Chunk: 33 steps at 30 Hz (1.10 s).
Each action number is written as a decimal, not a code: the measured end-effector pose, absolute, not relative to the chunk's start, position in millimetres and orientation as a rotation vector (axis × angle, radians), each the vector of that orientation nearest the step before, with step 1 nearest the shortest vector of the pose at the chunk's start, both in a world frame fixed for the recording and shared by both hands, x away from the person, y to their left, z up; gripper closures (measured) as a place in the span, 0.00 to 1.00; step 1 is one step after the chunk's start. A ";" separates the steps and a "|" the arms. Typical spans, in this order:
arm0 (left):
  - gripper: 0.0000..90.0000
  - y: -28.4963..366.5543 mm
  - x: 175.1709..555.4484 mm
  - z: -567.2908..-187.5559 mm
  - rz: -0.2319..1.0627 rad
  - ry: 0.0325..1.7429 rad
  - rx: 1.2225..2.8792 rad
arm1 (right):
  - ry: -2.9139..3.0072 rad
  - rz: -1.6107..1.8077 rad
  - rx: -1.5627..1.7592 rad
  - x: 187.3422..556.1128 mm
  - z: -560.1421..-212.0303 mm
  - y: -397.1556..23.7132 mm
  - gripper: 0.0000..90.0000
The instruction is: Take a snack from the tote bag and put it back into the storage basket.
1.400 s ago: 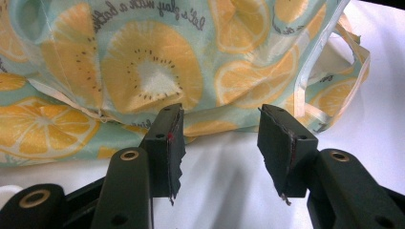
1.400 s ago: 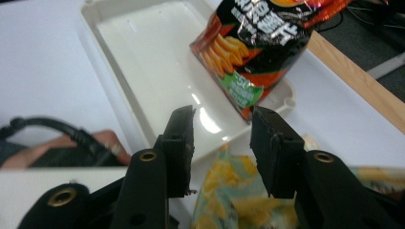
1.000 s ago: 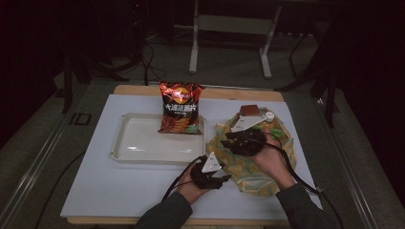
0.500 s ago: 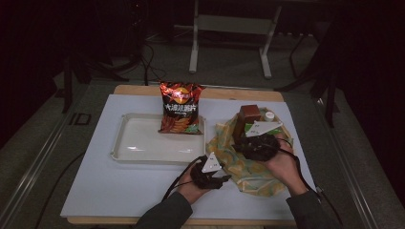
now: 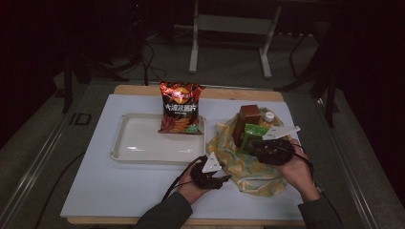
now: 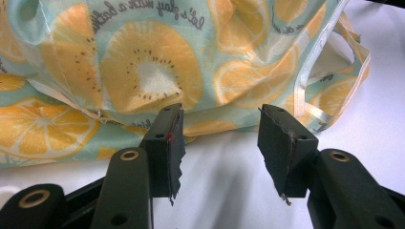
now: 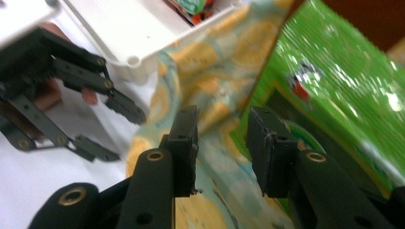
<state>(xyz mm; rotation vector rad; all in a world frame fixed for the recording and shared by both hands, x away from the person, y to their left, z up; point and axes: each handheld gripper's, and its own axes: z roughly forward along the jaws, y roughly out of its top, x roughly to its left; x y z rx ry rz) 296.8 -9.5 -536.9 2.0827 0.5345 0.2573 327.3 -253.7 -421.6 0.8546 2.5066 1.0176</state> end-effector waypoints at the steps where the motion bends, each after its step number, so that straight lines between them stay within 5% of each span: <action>1: 0.57 -9.4 296.8 -536.8 0.256 0.535 2.083 | 2.503 1.015 0.858 327.1 -422.5 -256.8 0.71; 22: 0.57 -9.5 296.9 -536.9 0.256 0.534 2.082 | 2.390 1.008 1.032 325.9 -430.9 -312.5 0.68; 33: 0.56 -9.6 296.9 -536.9 0.256 0.534 2.083 | 2.317 0.984 1.090 329.0 -428.0 -325.5 0.56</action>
